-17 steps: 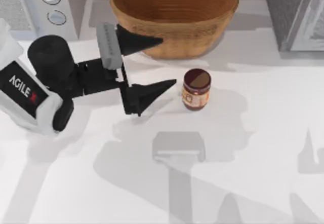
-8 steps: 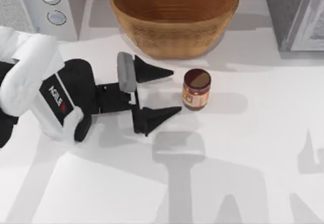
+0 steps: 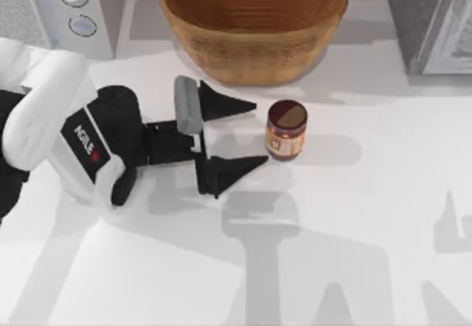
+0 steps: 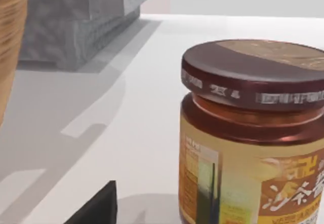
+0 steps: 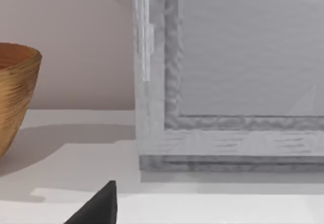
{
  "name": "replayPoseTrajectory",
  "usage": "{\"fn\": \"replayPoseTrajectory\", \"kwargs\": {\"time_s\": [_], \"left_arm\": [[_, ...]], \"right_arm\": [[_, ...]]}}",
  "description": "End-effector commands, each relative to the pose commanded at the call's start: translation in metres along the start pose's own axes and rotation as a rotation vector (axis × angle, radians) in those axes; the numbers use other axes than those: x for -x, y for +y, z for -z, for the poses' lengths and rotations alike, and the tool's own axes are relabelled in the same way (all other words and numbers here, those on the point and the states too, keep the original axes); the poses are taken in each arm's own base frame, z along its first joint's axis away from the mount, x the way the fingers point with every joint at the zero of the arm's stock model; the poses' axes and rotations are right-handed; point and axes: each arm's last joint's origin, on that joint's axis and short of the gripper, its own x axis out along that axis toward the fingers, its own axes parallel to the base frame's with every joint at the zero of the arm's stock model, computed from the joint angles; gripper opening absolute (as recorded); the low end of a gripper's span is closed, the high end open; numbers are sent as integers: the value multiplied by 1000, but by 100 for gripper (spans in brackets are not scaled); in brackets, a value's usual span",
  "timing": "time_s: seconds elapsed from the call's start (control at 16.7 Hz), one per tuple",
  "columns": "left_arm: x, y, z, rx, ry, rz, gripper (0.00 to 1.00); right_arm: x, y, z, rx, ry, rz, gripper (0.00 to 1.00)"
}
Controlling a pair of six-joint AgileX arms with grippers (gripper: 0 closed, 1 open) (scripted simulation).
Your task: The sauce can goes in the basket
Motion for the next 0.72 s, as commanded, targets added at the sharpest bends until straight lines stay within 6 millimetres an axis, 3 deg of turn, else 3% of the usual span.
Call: {"fn": "replayPoseTrajectory", "kwargs": {"time_s": [0.54, 0.72], "left_arm": [[-63, 0, 0, 0, 0, 0, 100], [-67, 0, 0, 0, 0, 0, 100]], "right_arm": [[0, 0, 0, 0, 0, 0, 100], [0, 0, 0, 0, 0, 0, 100]]}}
